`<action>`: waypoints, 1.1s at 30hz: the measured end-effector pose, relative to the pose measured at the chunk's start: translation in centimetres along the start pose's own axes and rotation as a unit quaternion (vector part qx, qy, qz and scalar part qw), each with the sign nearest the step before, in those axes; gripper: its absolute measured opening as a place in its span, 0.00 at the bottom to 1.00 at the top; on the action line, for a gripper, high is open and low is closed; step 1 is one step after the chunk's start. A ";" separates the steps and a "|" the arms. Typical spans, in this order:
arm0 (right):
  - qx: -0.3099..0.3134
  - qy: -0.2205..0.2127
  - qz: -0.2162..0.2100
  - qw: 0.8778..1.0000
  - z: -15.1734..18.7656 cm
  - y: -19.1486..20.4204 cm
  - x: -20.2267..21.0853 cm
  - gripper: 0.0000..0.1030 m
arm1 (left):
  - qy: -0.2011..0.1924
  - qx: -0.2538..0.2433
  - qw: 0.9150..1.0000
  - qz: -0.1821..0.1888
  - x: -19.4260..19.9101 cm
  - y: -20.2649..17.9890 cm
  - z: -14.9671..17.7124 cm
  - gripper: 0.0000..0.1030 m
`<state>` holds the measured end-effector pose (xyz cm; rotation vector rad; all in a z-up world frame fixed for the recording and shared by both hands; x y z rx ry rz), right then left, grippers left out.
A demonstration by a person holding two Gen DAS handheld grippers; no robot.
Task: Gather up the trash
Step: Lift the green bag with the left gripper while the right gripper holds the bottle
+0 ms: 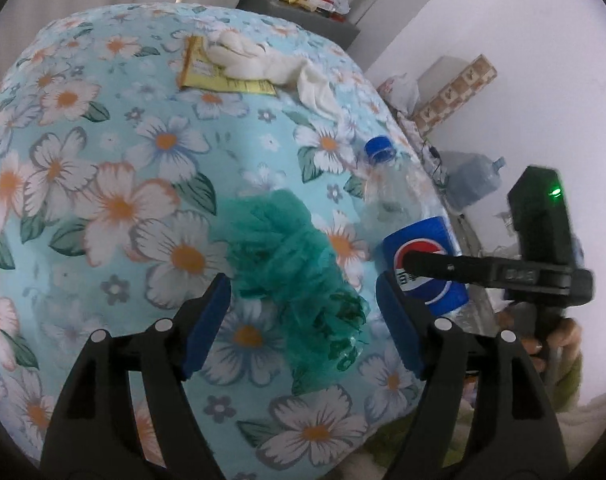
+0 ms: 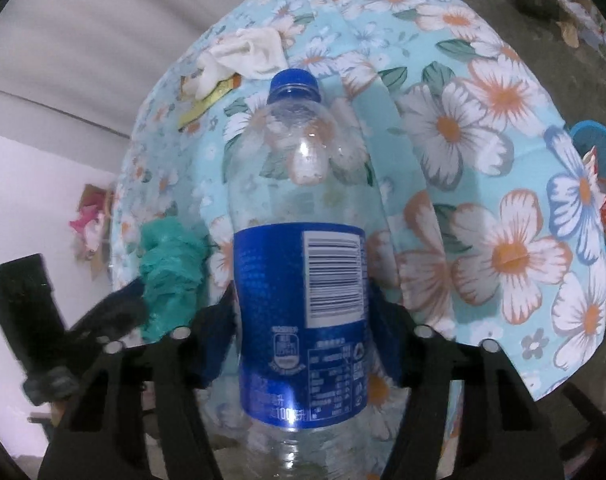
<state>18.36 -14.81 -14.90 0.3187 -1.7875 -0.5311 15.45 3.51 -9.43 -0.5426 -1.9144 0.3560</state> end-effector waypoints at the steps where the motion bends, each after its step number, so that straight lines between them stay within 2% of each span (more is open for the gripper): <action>1: 0.001 0.000 0.002 1.000 0.1 0.0 0.2 0.57 | 0.002 -0.004 1.000 -0.005 -0.4 -0.2 0.1 0.68; 8: 0.018 0.002 0.030 0.999 0.7 -1.1 1.3 0.57 | 0.009 -0.022 0.999 -0.041 -2.0 -0.7 -0.1 0.68; 12: -0.002 0.000 0.022 1.000 0.6 -1.4 0.9 0.62 | 0.005 -0.025 0.997 -0.071 -3.0 -0.5 -0.3 0.68; 16: -0.015 -0.003 0.015 1.000 0.5 -1.8 1.0 0.63 | -0.013 -0.037 0.994 -0.106 -3.2 -0.3 -0.3 0.53; 17: -0.017 -0.003 0.014 1.000 0.4 -1.8 0.9 0.63 | -0.014 -0.041 0.993 -0.111 -3.3 -0.3 -0.3 0.52; 23: -0.015 -0.004 0.017 1.000 0.4 -1.8 1.0 0.63 | -0.022 -0.050 0.991 -0.121 -3.4 -0.4 -0.3 0.50; 33: -0.007 -0.006 0.029 1.000 0.4 -1.5 0.8 0.63 | -0.029 -0.100 0.983 -0.150 -3.5 -1.3 0.3 0.48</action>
Point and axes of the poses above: each gripper's, at about its wrist camera, not at the fingertips, and x roughly against the way its jaws point, y to its left, z to its underside, the point moved 8 cm from there along -x, roughly the way its jaws point, and after that the axes turned 4 degrees about x, right-handed, at the moved point
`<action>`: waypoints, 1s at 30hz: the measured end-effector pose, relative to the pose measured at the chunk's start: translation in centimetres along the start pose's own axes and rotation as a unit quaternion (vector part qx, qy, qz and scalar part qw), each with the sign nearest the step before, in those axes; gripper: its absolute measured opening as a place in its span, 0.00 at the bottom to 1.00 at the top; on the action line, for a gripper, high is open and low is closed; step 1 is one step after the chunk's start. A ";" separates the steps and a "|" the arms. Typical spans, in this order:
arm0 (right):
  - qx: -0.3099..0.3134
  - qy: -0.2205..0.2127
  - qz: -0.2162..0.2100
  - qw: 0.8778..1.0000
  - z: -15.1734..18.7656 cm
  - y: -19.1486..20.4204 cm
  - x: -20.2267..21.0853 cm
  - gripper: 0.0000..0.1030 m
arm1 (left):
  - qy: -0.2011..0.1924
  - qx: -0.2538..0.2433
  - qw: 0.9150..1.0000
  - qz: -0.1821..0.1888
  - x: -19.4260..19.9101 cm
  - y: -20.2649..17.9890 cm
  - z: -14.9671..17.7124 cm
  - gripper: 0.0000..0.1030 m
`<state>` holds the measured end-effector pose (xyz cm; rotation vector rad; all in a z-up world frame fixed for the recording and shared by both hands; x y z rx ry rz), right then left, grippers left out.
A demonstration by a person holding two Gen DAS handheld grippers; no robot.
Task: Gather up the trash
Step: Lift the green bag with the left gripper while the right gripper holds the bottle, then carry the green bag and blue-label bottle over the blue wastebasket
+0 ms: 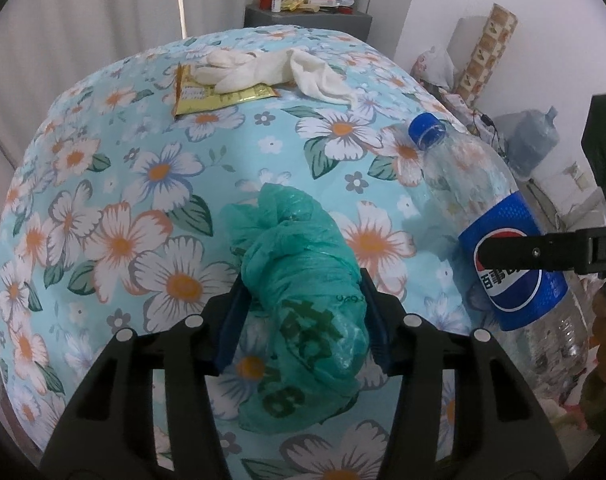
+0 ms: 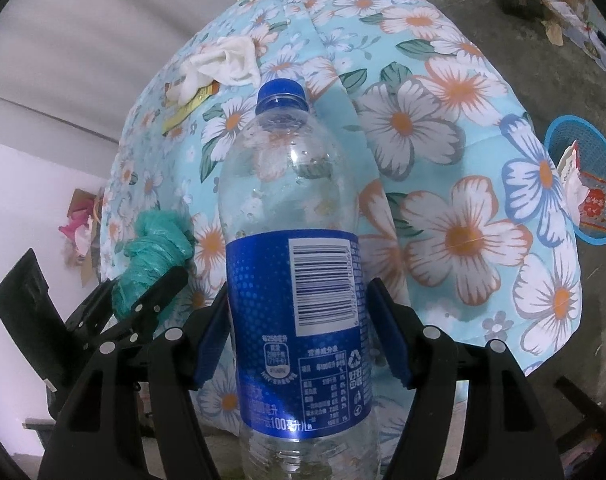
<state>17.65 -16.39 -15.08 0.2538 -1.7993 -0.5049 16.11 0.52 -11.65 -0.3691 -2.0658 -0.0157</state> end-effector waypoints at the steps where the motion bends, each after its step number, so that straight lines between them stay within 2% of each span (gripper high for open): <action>1: 0.000 0.000 0.000 1.000 0.0 0.0 -0.1 0.63 | -0.001 -0.004 1.000 -0.002 0.0 -0.1 0.0 0.48; 17: -0.005 0.006 -0.008 1.000 0.0 0.0 -0.4 0.63 | -0.004 -0.016 1.000 -0.008 0.0 -0.4 0.1 0.48; 21: -0.008 0.005 -0.016 1.000 0.0 0.1 -0.4 0.59 | -0.004 -0.016 1.000 -0.008 0.0 -0.4 0.2 0.48; 30: -0.015 0.000 -0.016 1.000 -0.1 0.2 -0.3 0.58 | -0.007 -0.012 1.000 0.001 -0.1 -0.3 0.2 0.48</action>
Point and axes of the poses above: each gripper's, at about its wrist camera, not at the fingertips, and x roughly against the way its jaws point, y to its left, z to its underside, the point moved 8 cm from there along -x, roughly the way its jaws point, and after that the axes turned 4 degrees about x, right-handed, at the moved point
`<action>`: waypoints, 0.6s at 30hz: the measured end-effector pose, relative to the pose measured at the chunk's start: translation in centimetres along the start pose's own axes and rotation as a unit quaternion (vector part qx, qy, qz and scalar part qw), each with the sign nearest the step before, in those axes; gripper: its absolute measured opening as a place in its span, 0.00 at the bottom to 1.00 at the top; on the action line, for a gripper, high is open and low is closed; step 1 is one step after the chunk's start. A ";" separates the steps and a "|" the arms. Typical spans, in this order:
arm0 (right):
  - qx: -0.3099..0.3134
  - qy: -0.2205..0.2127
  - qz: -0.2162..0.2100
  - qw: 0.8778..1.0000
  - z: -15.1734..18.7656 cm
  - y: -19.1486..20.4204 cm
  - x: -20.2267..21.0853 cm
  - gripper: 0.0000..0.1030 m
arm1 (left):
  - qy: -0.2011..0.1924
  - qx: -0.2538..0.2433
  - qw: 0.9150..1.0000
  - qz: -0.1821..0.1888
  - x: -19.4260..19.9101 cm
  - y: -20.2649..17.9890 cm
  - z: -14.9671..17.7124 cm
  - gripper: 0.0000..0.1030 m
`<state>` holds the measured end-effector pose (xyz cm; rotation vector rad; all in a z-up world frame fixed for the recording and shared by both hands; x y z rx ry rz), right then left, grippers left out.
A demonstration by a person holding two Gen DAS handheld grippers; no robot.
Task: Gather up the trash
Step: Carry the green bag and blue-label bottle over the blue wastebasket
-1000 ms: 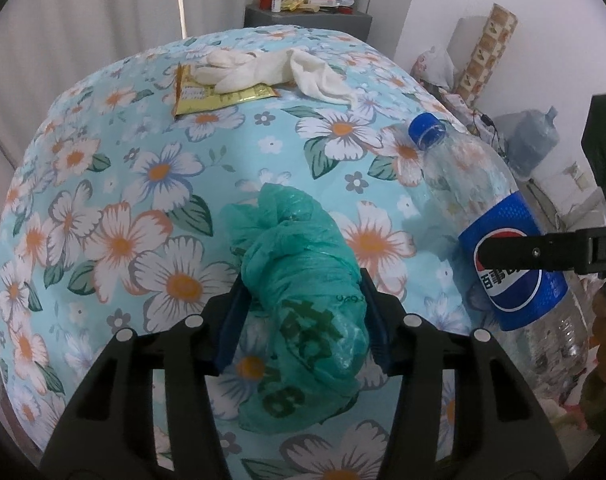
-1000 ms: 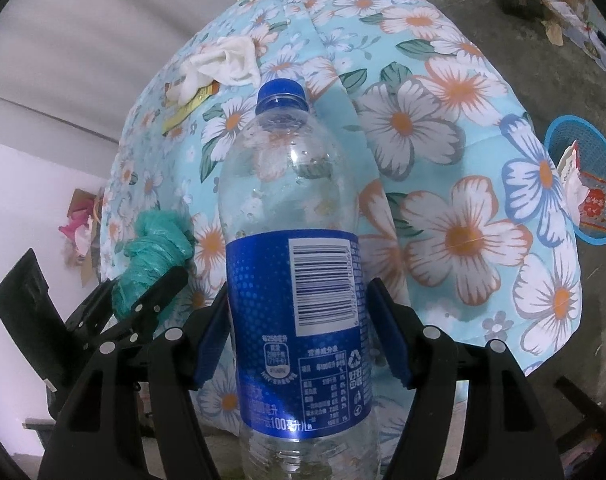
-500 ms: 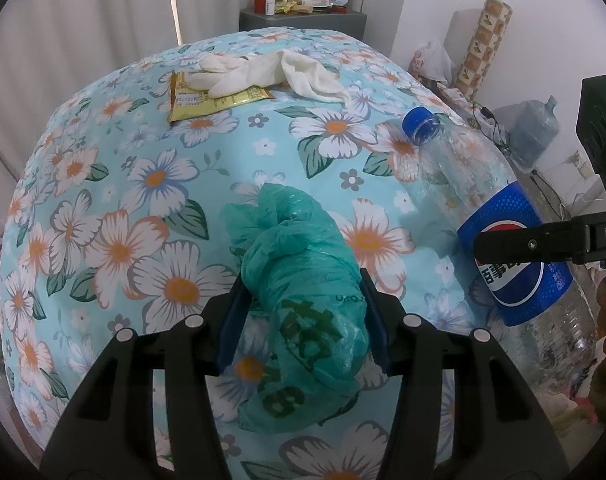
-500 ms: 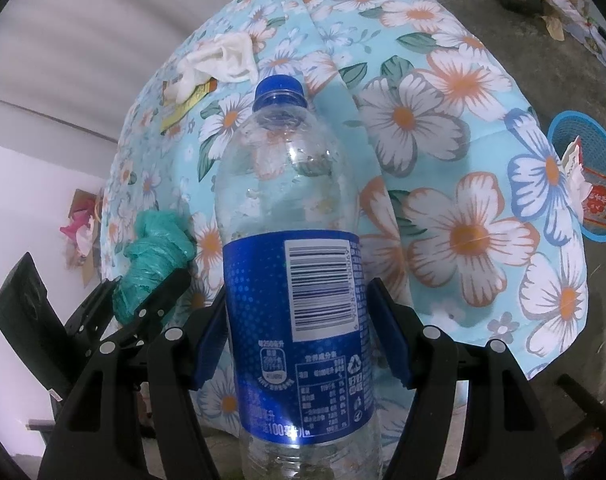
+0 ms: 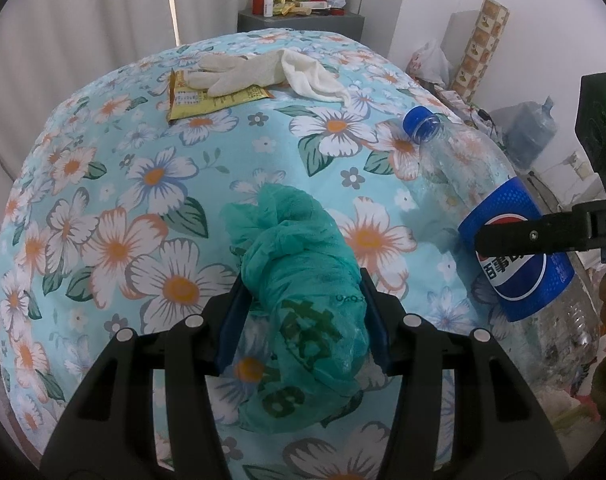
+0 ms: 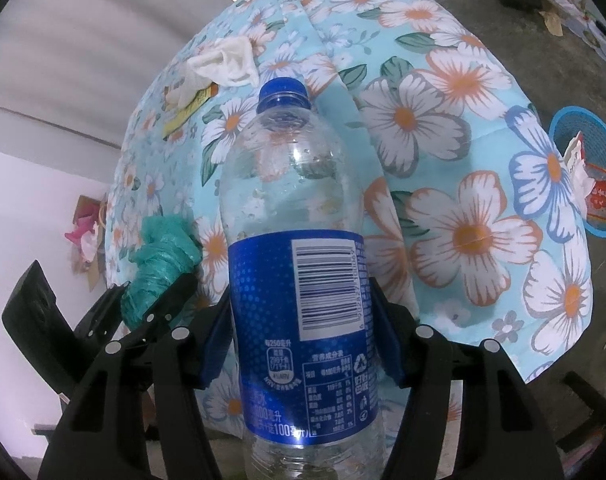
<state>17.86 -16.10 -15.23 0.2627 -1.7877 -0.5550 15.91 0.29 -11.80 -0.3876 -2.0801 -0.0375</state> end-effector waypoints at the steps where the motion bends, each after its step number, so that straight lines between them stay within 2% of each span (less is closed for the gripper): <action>1: -0.003 -0.002 -0.001 1.000 0.0 0.0 0.0 0.58 | 0.000 0.001 1.000 0.002 0.0 0.1 0.0 0.48; 8: -0.018 -0.018 -0.013 1.000 0.1 -0.3 0.2 0.58 | 0.000 -0.009 1.000 0.008 -0.4 0.4 0.1 0.48; 18: -0.027 -0.029 -0.037 0.999 0.6 -0.8 1.1 0.58 | -0.008 -0.022 1.000 -0.016 0.0 0.0 -0.2 0.46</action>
Point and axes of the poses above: each gripper's, at about its wrist camera, not at the fingertips, and x roughly against the way its jaws point, y to its left, z to its underside, the point moved 8 cm from there along -x, roughly the way its jaws point, and after that the axes turned 4 degrees about x, right-handed, at the moved point
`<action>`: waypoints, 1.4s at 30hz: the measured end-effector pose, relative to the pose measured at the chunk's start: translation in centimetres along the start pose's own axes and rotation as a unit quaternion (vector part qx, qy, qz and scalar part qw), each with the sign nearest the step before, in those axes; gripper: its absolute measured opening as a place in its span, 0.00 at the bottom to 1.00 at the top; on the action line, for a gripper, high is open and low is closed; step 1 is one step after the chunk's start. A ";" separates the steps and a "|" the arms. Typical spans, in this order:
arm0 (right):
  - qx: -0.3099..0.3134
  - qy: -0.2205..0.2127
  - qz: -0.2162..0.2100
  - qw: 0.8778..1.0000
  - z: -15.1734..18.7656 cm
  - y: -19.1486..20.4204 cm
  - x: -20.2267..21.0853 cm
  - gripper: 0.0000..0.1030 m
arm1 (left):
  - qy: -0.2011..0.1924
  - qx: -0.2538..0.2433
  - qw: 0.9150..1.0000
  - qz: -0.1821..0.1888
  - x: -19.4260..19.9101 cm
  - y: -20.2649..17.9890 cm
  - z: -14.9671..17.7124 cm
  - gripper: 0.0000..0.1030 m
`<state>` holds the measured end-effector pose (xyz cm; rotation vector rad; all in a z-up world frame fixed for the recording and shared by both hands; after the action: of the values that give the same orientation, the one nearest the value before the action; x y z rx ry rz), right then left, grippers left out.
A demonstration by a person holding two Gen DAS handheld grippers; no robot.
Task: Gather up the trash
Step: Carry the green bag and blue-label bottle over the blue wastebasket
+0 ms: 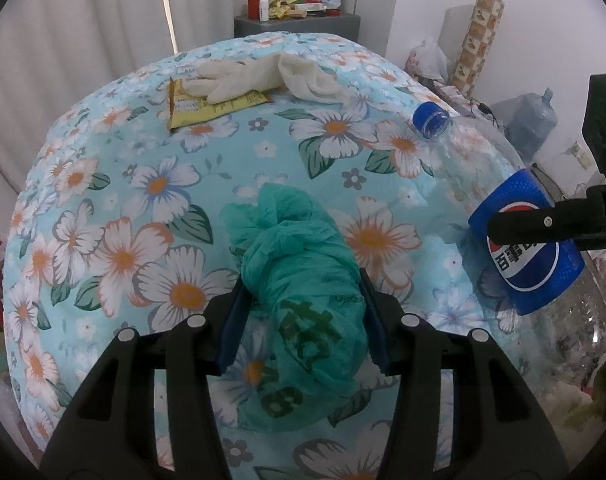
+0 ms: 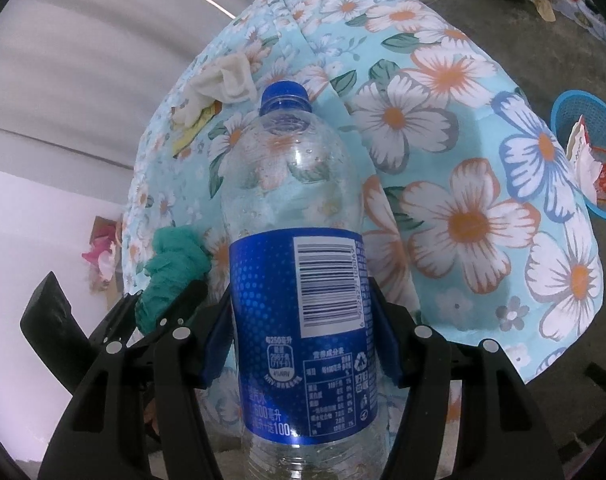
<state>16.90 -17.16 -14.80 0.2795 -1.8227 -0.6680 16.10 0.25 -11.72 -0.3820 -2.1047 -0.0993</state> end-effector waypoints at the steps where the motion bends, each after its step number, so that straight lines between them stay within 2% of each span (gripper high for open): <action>1: 0.000 0.000 -0.001 1.000 0.1 0.0 0.1 0.58 | -0.002 0.000 1.000 -0.001 0.1 0.0 0.0 0.46; 14: 0.015 -0.021 -0.016 1.000 1.6 -0.2 2.1 0.57 | -0.038 -0.002 0.999 -0.010 2.4 -1.1 0.4 0.46; 24: 0.003 -0.060 -0.048 0.997 1.9 -1.1 4.7 0.57 | -0.049 -0.028 0.998 0.004 4.2 -4.0 0.5 0.46; 42: -0.012 -0.093 -0.079 0.992 2.1 -3.2 8.1 0.57 | -0.059 -0.061 0.996 0.026 4.9 -9.0 -1.1 0.46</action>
<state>11.67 -23.15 -10.73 0.3579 -1.9822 -0.8500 11.82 -7.36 -6.26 -0.5271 -2.2103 -0.1781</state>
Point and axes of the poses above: each gripper's, at about its wrist camera, not at the fingertips, and x roughly against the way its jaws point, y to its left, z to its underside, the point moved 8 cm from there along -x, roughly the way its jaws point, and after that the axes turned 4 degrees about x, right-handed, at the moved point
